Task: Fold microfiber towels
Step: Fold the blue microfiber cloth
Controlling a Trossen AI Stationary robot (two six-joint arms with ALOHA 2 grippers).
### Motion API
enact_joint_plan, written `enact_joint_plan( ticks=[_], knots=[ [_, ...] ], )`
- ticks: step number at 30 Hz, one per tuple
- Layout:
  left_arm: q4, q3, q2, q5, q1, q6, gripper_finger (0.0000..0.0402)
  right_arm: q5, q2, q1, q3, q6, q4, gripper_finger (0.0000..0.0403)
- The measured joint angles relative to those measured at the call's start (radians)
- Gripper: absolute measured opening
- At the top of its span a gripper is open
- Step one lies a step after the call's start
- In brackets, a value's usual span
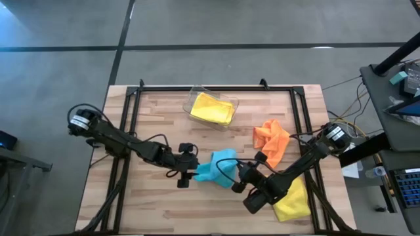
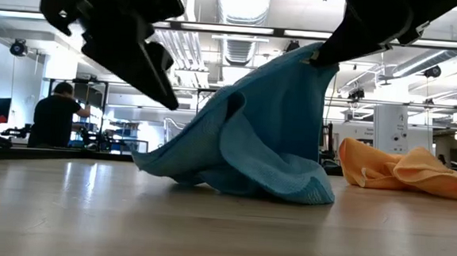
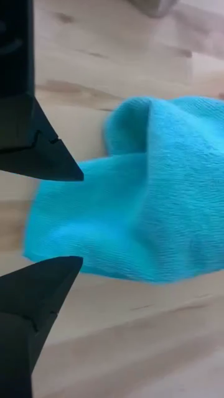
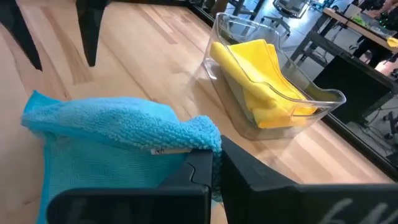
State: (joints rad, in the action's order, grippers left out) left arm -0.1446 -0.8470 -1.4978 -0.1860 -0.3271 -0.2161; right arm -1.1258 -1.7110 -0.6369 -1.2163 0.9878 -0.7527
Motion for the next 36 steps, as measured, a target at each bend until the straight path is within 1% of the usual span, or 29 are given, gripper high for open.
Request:
enact_joint_plan(
  ticks=[2, 6, 9, 11, 13, 18, 20, 29, 36],
  knots=[
    [0.011, -0.002, -0.023, 0.017, 0.0, -0.014, 0.0192, 0.005, 0.002, 0.0, 0.0, 0.008, -0.003, 0.0009],
    [0.0, -0.005, -0.089, 0.101, -0.01, -0.009, 0.0193, 0.009, 0.003, 0.0, 0.0, 0.009, -0.003, 0.0009],
    [-0.007, -0.005, -0.129, 0.101, -0.049, 0.026, 0.0193, 0.017, 0.003, 0.0, 0.0, 0.009, -0.002, 0.0009],
    [-0.013, -0.005, -0.143, 0.073, -0.08, 0.055, 0.0193, 0.028, 0.003, 0.0, 0.001, 0.009, -0.002, 0.0009],
    [-0.014, -0.005, -0.145, 0.023, -0.108, 0.072, 0.0193, 0.028, 0.003, 0.0, 0.001, 0.009, -0.001, 0.0009],
    [-0.025, -0.004, -0.145, -0.184, -0.15, 0.093, 0.0193, 0.032, 0.003, 0.0, 0.001, 0.008, -0.002, 0.0009],
    [-0.023, -0.003, -0.157, -0.227, -0.152, 0.102, 0.0193, 0.034, 0.003, 0.0, 0.001, 0.008, -0.002, 0.0009],
    [-0.017, -0.003, -0.227, -0.238, -0.152, 0.124, 0.0191, 0.035, 0.003, 0.0, 0.001, 0.008, -0.001, 0.0009],
    [0.006, -0.003, -0.239, -0.242, -0.151, 0.124, 0.0191, 0.05, 0.003, 0.0, 0.002, 0.007, -0.001, 0.0009]
  ],
)
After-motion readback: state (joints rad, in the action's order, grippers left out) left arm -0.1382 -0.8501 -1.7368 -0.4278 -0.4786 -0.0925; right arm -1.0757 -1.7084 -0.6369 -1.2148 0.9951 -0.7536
